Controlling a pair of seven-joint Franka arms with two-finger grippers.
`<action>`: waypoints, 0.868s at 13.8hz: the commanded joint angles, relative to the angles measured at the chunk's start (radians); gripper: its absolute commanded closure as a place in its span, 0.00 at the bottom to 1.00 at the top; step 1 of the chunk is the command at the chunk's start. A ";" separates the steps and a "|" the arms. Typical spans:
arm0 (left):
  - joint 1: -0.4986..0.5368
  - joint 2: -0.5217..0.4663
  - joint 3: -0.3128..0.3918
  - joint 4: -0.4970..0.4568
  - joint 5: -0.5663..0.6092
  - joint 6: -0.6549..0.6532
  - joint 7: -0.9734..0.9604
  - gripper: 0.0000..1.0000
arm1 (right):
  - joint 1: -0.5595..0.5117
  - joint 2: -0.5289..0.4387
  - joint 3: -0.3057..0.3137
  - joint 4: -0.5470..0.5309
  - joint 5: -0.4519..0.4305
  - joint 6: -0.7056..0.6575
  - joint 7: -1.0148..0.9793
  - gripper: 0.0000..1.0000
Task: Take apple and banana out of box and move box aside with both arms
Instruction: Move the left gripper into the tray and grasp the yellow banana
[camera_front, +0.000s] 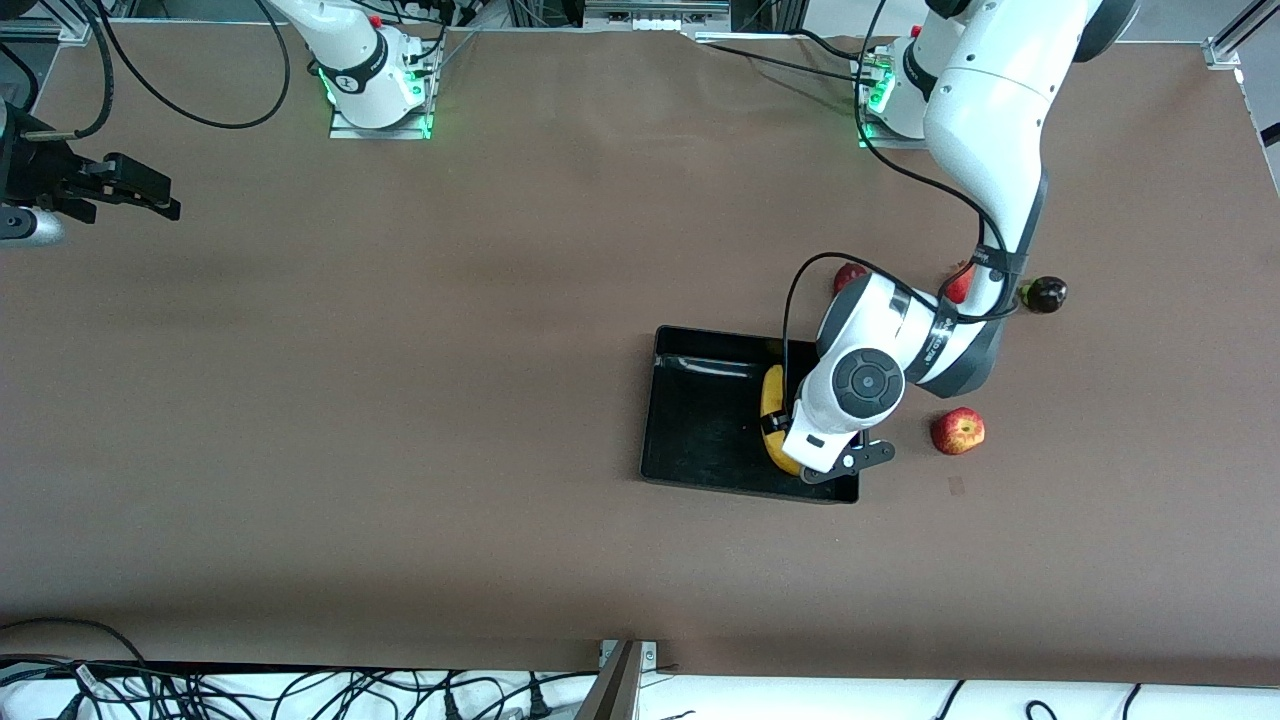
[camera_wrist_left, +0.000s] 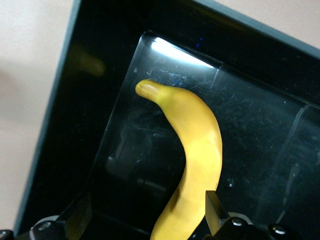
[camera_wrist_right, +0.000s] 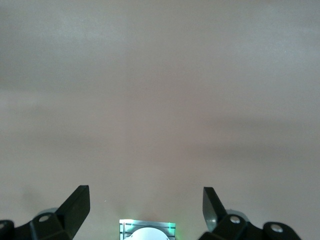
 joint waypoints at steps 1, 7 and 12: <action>-0.034 0.032 0.016 0.034 -0.002 0.012 -0.044 0.00 | -0.011 0.002 0.002 0.014 0.022 -0.008 -0.002 0.00; -0.047 0.083 0.016 0.034 -0.002 0.068 -0.090 0.00 | -0.011 0.002 0.005 0.014 0.022 -0.011 0.001 0.00; -0.050 0.109 0.016 0.031 0.001 0.121 -0.113 0.00 | -0.011 0.002 0.002 0.014 0.022 -0.010 0.001 0.00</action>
